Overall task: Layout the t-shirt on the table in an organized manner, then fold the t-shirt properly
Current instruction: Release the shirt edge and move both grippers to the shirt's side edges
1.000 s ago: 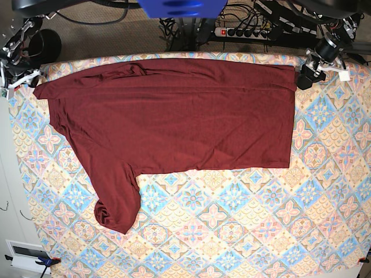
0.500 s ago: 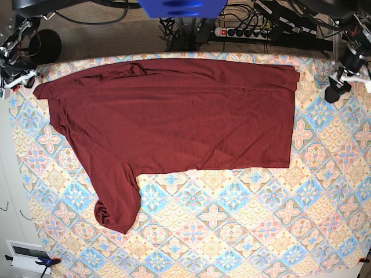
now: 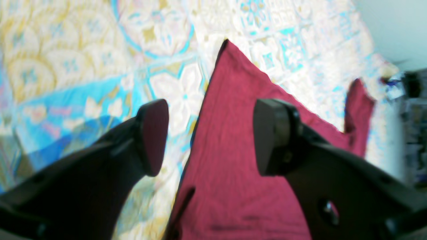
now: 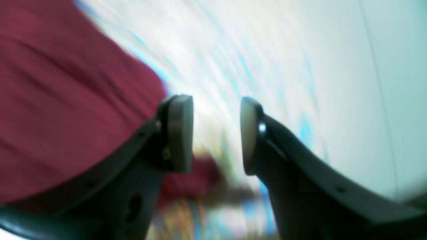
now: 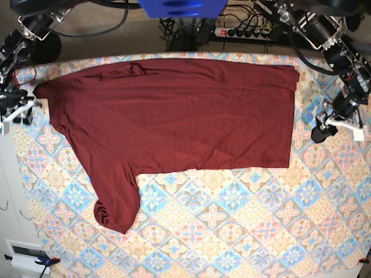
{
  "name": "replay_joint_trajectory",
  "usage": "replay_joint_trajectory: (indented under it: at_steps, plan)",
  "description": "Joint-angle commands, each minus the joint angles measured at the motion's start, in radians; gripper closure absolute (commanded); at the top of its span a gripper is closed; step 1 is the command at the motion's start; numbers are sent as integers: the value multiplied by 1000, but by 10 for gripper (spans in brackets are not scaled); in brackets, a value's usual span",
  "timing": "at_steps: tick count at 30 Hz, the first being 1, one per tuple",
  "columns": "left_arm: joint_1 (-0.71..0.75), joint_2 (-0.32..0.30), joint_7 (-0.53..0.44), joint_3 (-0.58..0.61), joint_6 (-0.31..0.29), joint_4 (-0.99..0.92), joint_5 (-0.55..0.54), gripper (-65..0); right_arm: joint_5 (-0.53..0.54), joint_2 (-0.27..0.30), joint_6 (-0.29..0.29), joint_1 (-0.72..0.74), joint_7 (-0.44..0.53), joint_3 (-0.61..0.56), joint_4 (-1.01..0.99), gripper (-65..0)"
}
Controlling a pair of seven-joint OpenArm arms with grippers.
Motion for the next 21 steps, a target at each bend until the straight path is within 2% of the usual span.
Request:
replay_joint_trajectory:
  at_steps: [1,4,7,11,14,18,21]
  plan:
    - [-42,-10,-29,24,-3,15,5,-390,-12,27,-7,6,1,-8,11,-221]
    - [-93,-7,-60,87,-3,6,88,-395,-12,27,-7,42,1,-60,11,-221]
    - [-169,-9,-95,170,-3,-103,155,-395,-12,39,-7,82,1,-131,10,-221]
    - [-217,-9,-160,186,-3,-247,190,-395,-12,42,-7,106,1,-206,8,-221]
    - [-258,-9,-212,188,-3,-315,218,-395,-32,42,-7,106,1,-221,5,-221]
    - [-301,-9,-235,217,-3,-396,263,-395,-121,42,-7,106,1,-223,5,-221]
    - [-317,-9,-283,254,-3,-442,296,-395,-132,42,-7,106,1,-234,5,-221]
